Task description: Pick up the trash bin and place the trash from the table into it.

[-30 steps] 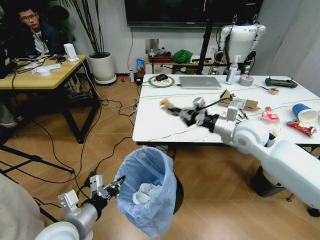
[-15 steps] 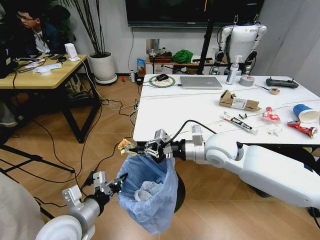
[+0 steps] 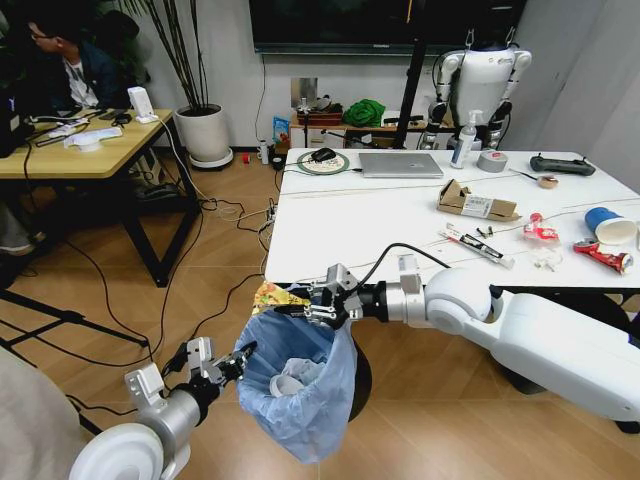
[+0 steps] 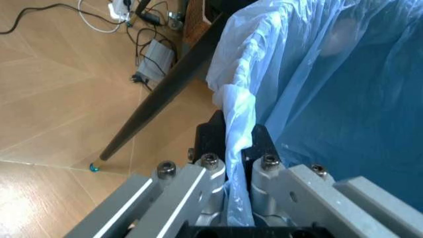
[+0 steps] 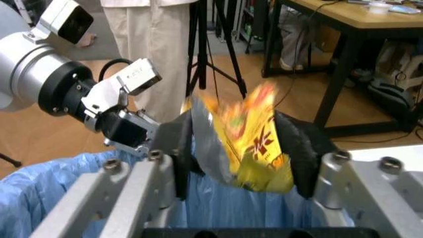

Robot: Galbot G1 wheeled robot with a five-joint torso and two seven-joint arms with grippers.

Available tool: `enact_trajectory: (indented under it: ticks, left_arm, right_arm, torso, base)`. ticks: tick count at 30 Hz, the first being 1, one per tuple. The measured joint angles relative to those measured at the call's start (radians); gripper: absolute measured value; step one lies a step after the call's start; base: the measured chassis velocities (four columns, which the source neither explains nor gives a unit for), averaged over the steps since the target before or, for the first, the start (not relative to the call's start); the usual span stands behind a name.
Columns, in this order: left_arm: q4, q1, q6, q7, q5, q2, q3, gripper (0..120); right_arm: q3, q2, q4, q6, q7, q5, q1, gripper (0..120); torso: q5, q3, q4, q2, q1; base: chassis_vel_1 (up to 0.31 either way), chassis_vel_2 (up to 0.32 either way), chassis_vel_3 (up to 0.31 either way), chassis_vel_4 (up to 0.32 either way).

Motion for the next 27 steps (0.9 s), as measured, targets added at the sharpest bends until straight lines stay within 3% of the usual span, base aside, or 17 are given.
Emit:
enact_trajectory:
  ticks: [15, 21, 23, 27]
  left_arm:
    - [-0.01, 0.019, 0.003, -0.003, 0.015, -0.02, -0.009, 0]
    - [-0.023, 0.071, 0.007, 0.002, 0.063, -0.082, -0.031, 0]
    - [-0.027, 0.075, 0.008, 0.003, 0.064, -0.086, -0.035, 0]
    - [-0.033, 0.088, 0.009, 0.006, 0.086, -0.104, -0.05, 0]
  right_arm:
    - [0.085, -0.033, 0.016, 0.038, -0.008, -0.01, -0.083, 96]
    - [0.428, -0.04, -0.037, 0.092, -0.019, -0.004, -0.295, 100]
    - [0.472, -0.047, -0.037, 0.098, 0.003, -0.001, -0.322, 100]
    - [0.702, -0.071, -0.043, 0.142, 0.149, -0.011, -0.499, 100]
  torso:
    - [0.0, 0.0, 0.0, 0.0, 0.0]
    - [0.0004, 0.0, 0.0001, 0.0, 0.0]
    - [0.0005, 0.0, 0.0001, 0.0, 0.0]
    - [0.0004, 0.0, 0.0, 0.0, 0.0]
  base:
    - [0.0, 0.0, 0.0, 0.0]
    - [0.0, 0.0, 0.0, 0.0]
    - [0.0, 0.0, 0.0, 0.0]
    - [0.0, 0.0, 0.0, 0.0]
